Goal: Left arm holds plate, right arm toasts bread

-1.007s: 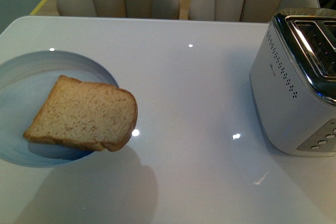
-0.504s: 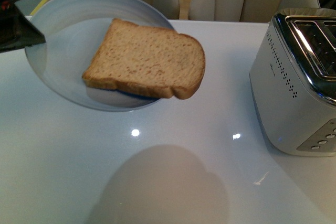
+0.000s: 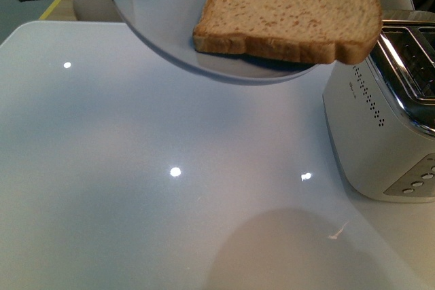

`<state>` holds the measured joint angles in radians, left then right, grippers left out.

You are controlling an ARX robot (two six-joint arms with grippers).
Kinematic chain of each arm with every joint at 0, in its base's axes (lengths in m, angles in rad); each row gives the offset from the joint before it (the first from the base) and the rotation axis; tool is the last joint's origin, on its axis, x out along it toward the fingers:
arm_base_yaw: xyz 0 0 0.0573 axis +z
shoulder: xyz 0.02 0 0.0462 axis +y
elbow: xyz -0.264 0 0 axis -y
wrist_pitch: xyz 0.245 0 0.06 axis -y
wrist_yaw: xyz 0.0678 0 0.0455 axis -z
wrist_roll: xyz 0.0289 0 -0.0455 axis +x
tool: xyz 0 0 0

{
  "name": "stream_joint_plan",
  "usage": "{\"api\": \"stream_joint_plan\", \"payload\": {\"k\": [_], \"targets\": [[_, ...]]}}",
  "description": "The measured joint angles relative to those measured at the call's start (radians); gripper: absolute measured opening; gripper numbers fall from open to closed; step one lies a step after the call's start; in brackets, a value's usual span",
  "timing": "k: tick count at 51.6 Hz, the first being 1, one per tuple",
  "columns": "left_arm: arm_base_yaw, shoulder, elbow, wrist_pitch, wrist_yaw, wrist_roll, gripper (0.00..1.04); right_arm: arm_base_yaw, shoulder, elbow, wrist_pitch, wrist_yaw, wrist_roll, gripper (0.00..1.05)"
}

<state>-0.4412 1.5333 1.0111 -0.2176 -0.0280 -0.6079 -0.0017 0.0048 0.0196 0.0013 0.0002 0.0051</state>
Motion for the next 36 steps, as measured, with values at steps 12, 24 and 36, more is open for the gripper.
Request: {"api": "stream_joint_plan", "payload": {"k": [12, 24, 36], "targets": [[-0.056, 0.0, 0.04, -0.038, -0.041, -0.079, 0.03, 0.0, 0.0, 0.0, 0.0, 0.0, 0.0, 0.96], [-0.124, 0.0, 0.083, -0.067, -0.069, -0.129, 0.03, 0.0, 0.0, 0.0, 0.0, 0.0, 0.0, 0.96], [-0.14, 0.0, 0.087, -0.077, -0.074, -0.155, 0.03, 0.0, 0.0, 0.0, 0.0, 0.0, 0.0, 0.96]]}}
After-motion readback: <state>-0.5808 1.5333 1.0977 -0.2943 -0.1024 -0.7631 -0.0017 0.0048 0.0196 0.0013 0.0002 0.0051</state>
